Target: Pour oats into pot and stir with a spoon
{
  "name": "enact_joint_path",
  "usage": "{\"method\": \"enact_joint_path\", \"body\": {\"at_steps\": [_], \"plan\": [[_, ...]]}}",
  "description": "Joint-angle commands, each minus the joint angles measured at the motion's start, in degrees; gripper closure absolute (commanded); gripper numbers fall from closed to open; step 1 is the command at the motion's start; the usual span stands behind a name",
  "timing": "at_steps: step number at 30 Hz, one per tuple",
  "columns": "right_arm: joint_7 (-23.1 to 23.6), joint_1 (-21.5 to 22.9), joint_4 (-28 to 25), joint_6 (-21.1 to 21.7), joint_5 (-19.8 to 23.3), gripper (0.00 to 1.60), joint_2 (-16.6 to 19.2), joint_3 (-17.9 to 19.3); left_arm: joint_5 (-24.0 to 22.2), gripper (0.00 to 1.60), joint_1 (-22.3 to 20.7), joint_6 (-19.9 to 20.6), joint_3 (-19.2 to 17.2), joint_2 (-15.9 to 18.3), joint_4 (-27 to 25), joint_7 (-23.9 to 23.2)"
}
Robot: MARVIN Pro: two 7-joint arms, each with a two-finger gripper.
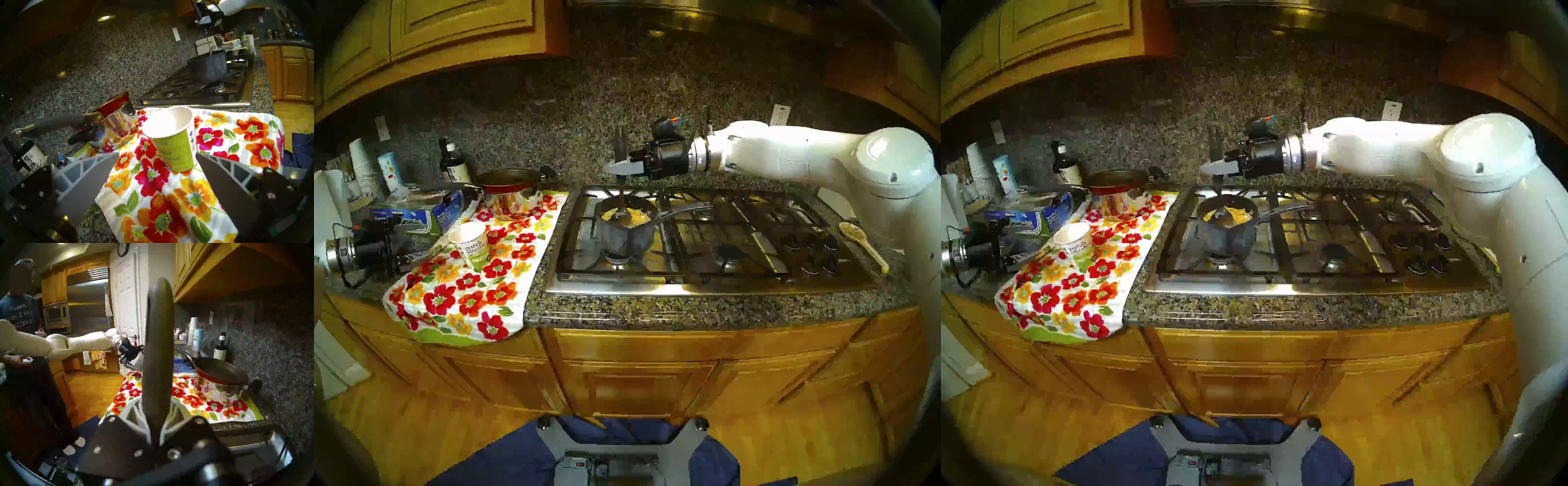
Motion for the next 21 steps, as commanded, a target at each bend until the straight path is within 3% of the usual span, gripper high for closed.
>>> {"method": "enact_joint_path", "body": {"at_steps": [1,21], "plan": [[-0.9,0.3,2.7,0.2,1.6,1.60,-2.3,2.0,-1.3,0.00,-1.4,-0.1,-0.9,1.2,-0.4,-0.3],[-1.1,-4.3,17.1,2.3,1.5,1.60,-6.9,2.0,-1.3,0.00,-1.3,-0.1,-0.9,1.3,-0.5,-0.3]]}}
